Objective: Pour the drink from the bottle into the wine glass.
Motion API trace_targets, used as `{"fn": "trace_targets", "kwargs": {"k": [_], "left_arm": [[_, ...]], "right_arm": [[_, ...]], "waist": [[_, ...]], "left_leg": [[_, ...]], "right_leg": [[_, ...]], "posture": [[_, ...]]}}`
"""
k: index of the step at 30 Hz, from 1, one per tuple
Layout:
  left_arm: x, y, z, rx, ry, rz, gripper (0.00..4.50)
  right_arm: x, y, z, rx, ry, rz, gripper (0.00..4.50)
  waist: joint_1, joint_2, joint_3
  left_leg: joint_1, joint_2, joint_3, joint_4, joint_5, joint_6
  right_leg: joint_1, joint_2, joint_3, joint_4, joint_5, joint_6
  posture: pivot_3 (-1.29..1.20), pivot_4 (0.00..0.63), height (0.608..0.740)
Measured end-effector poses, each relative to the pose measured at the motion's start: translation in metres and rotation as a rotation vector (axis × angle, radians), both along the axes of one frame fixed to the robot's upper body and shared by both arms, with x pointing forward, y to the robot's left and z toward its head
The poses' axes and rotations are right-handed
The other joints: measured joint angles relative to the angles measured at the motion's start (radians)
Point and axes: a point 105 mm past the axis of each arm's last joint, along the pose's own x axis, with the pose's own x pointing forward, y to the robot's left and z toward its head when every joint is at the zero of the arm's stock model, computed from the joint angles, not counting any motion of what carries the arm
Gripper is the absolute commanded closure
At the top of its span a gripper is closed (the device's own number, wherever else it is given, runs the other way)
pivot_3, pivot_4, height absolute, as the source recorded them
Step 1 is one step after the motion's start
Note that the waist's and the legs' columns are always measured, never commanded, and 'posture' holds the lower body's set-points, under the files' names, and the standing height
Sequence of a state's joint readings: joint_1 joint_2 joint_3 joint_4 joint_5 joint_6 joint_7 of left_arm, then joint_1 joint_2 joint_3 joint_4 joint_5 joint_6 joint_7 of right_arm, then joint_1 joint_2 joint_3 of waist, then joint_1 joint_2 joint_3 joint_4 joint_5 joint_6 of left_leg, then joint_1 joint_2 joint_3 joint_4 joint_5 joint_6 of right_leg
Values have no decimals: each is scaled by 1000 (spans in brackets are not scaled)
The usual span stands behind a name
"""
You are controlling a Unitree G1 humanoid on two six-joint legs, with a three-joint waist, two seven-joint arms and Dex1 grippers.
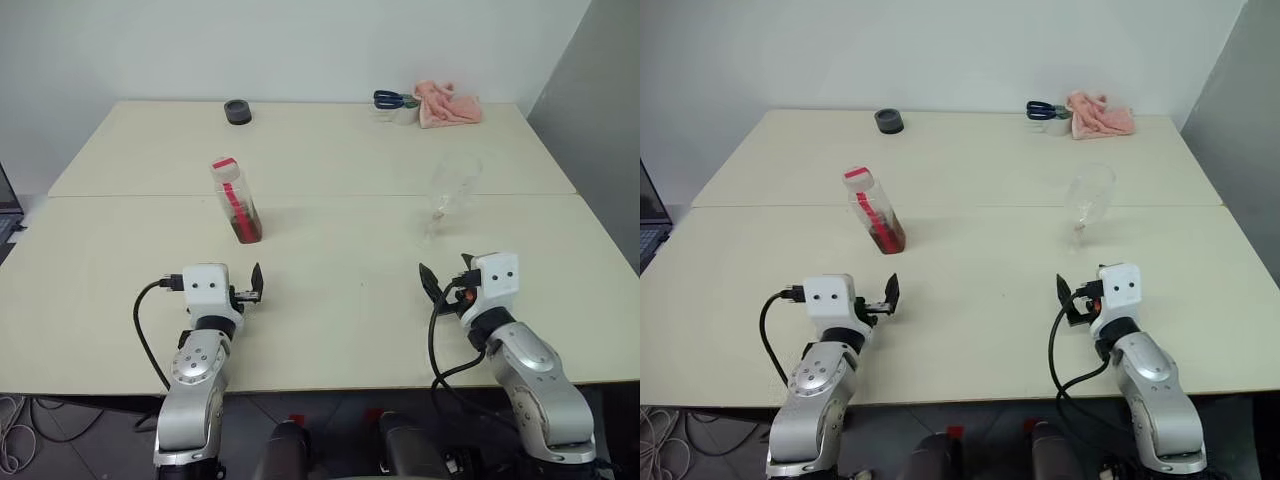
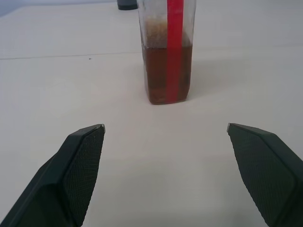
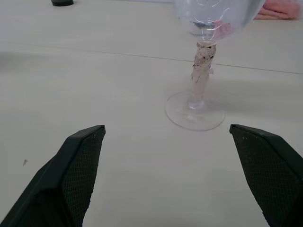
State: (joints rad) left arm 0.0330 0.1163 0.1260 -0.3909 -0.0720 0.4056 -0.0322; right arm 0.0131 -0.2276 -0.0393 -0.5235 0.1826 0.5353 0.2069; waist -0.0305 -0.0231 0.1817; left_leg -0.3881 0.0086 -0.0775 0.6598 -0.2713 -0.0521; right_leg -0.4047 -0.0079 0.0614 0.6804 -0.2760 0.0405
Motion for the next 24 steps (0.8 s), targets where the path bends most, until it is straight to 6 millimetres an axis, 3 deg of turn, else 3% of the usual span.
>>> {"fn": "trace_targets", "kwargs": {"k": [6, 11, 14, 16, 24], "left_arm": [[4, -10, 5, -38, -13, -84, 26], [17, -5, 25, -16, -76, -90, 26], [18, 2, 28, -15, -83, -63, 26], [18, 8, 28, -18, -84, -43, 26], [19, 14, 34, -20, -106, 1, 26]], "right_arm": [[-8, 12, 5, 23, 22, 177, 0], [-16, 44, 50, 70, -70, 525, 0], [-21, 63, 80, 91, -139, 730, 0], [-20, 69, 89, 100, -158, 794, 0], [-16, 89, 88, 138, -142, 882, 0]], "waist": [[-1, 0, 0], [-3, 0, 0], [-3, 0, 0], [-1, -1, 0], [0, -1, 0]], "left_leg": [[0, 0, 0, 0, 0, 0], [1, 1, 0, 0, 0, 0], [1, 1, 0, 0, 0, 1], [0, 1, -1, 0, 0, 1], [-1, 1, -1, 0, 0, 1]], "right_leg": [[0, 1, 0, 0, 0, 1], [0, 2, 0, 0, 0, 0], [0, 3, 0, 0, 1, 0], [0, 2, -1, -1, 1, 0], [0, 1, -1, -1, 1, 0]], "posture": [[0, 150, 740], [0, 150, 740], [0, 150, 740], [0, 150, 740], [0, 150, 740]]}}
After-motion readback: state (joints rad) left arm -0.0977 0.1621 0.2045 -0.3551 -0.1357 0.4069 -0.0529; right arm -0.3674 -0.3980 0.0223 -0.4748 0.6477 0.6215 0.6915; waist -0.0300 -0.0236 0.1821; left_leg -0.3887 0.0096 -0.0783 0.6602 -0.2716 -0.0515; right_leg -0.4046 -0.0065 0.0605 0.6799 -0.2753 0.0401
